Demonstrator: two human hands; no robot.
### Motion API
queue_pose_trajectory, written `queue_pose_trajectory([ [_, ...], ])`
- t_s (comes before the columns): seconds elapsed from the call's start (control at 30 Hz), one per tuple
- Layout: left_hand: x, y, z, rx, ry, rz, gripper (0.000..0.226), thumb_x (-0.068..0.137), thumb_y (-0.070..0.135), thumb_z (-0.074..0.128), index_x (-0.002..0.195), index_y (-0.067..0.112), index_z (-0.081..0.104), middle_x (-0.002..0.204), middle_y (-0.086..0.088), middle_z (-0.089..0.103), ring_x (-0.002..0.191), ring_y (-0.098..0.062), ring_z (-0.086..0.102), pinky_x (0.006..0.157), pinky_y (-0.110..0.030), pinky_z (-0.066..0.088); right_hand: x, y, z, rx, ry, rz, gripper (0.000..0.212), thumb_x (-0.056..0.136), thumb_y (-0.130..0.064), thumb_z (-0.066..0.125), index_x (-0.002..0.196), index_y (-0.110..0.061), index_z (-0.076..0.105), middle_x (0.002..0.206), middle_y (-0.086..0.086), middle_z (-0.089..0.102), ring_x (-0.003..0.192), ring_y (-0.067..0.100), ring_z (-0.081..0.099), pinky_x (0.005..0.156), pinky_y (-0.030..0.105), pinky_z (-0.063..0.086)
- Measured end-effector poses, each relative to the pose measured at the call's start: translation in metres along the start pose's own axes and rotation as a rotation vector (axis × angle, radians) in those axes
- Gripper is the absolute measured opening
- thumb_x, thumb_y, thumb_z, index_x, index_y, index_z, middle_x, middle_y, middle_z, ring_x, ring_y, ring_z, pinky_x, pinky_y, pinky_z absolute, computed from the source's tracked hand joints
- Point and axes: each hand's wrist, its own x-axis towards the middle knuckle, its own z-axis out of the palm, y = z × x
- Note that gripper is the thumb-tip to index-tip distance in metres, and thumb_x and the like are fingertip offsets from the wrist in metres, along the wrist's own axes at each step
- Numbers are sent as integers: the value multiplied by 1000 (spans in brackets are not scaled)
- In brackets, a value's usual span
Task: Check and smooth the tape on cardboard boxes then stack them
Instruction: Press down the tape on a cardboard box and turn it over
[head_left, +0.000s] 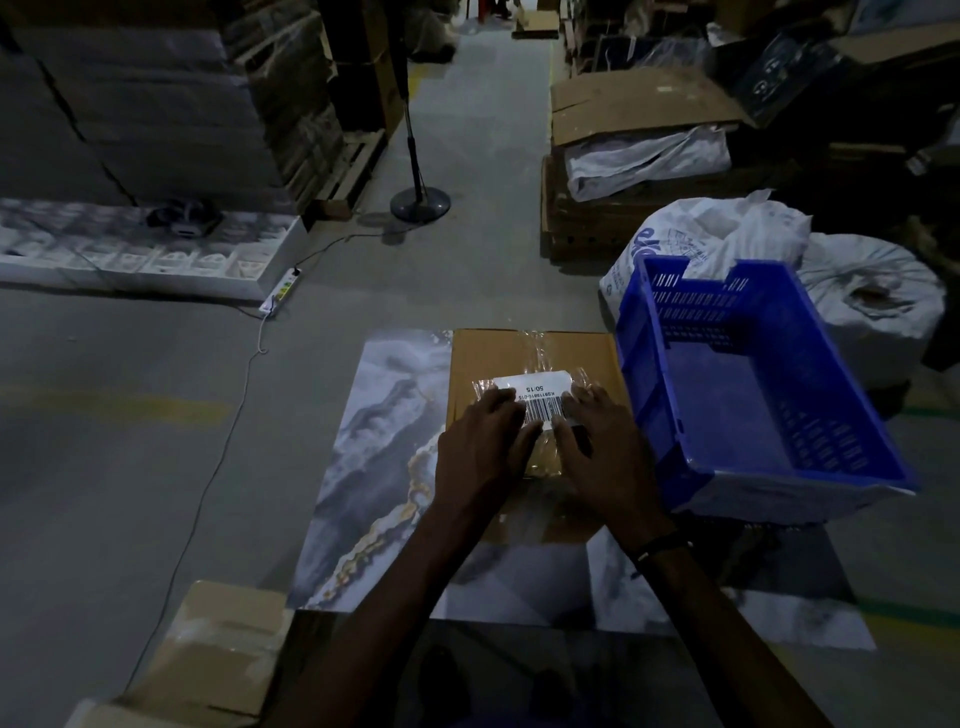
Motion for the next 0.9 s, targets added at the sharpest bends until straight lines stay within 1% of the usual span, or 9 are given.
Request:
queue_pose_trajectory([
  [0.07,-5,-5,-2,-62,-56,24,30,100,48,57,111,22,68,135,4,60,112,-18,63,80,-33,55,-4,7,0,13,-6,-15,47,106,-42,43,148,-21,51,159,1,42,153,15,25,125,42,20],
  [0.17,-19,-14,-4,-49,-112,62,50,101,55,53,137,22,60,155,0,47,143,-20,42,112,-43,42,-12,12,2,9,102,-71,45,104,-45,44,139,-20,59,154,3,50,151,18,30,125,48,21],
  [0.23,-31,-20,-7,-42,-61,92,56,100,58,51,143,23,56,161,-4,38,153,-21,27,120,-49,31,-16,10,3,19,175,-98,36,102,-40,55,131,-19,65,149,3,55,149,20,35,123,53,24],
  [0.37,-54,-31,-8,-131,-26,72,68,94,62,61,150,26,48,170,-3,15,158,-22,8,116,-56,37,-23,9,3,48,265,-129,39,97,-46,61,123,-17,70,146,4,57,147,23,38,116,56,34],
  [0.43,-62,-34,-7,-195,-38,11,78,88,60,71,153,29,43,171,-2,5,158,-24,7,110,-56,45,-29,13,2,104,255,-112,54,96,-60,56,128,-18,67,151,4,52,151,24,32,119,54,33],
  [0.5,-69,-35,-7,-260,-44,-41,80,86,55,76,155,35,39,171,-1,-2,157,-25,12,105,-54,51,-38,19,1,172,235,-116,61,91,-61,63,136,-20,64,160,5,40,154,24,25,120,52,32],
  [0.63,-74,-36,-4,-352,-36,-79,76,90,35,75,156,37,36,171,0,-5,151,5,7,108,-36,44,-58,28,2,259,163,-50,79,79,-46,84,148,-27,50,170,0,12,157,24,15,119,42,30],
  [0.77,-71,-33,-2,-303,-52,-108,79,88,26,80,154,39,39,171,-5,1,140,-6,26,105,-35,47,-60,36,10,286,167,-4,78,82,-45,82,151,-32,47,170,-2,13,155,22,22,116,39,37],
  [0.9,-60,-31,-10,-289,-7,-135,69,91,40,74,152,43,40,171,0,7,145,-24,37,107,-52,48,-47,32,6,264,196,-15,73,84,-45,81,149,-33,50,167,4,23,149,31,34,112,50,46],
])
